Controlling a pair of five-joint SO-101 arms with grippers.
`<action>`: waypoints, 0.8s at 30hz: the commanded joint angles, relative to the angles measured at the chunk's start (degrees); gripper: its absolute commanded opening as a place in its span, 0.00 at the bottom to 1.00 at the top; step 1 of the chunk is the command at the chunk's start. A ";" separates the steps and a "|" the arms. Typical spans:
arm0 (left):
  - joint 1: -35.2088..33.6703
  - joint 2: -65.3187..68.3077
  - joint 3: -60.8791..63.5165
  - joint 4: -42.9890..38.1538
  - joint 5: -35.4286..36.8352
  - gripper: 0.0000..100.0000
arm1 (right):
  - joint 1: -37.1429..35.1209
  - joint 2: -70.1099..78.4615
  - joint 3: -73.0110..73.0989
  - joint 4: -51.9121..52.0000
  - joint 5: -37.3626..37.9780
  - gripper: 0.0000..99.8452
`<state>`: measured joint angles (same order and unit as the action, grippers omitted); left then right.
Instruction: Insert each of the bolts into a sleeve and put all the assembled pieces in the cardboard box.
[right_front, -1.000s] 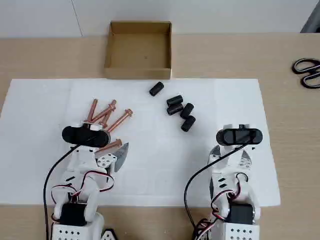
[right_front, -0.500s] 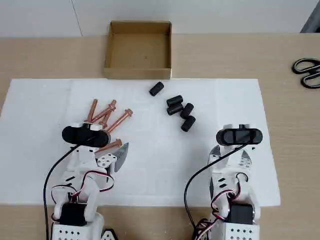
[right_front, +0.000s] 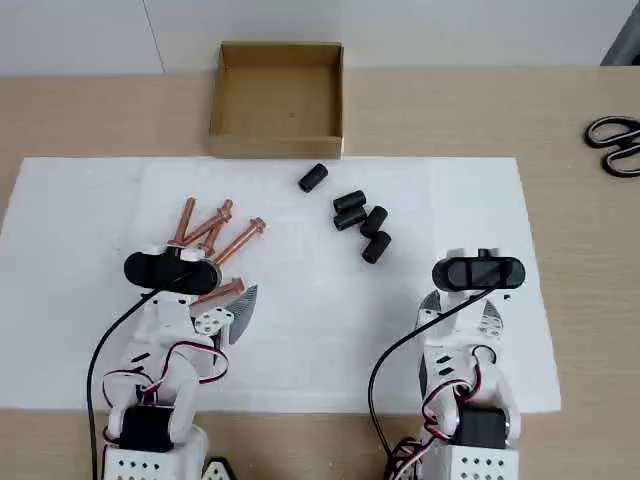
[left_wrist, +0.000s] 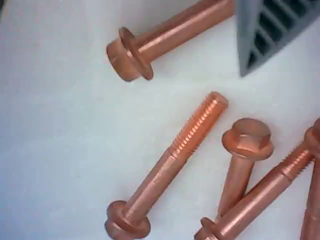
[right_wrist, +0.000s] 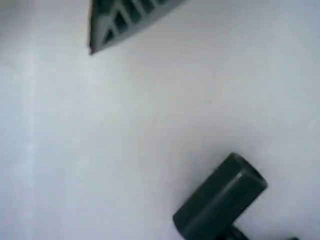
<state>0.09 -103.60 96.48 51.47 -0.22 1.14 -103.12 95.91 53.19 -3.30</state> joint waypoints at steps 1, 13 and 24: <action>0.26 -0.53 -0.13 0.18 -0.26 0.31 | 0.48 -0.84 0.53 0.13 -0.26 0.25; 0.35 -0.53 -0.13 0.18 -0.18 0.31 | 0.48 -0.84 0.53 0.13 -0.26 0.25; -4.84 -0.53 -7.43 6.42 1.05 0.31 | 5.41 -0.66 -5.98 5.32 -0.09 0.25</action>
<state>-2.29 -103.60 94.11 55.16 0.04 3.96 -103.12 95.21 55.91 -3.30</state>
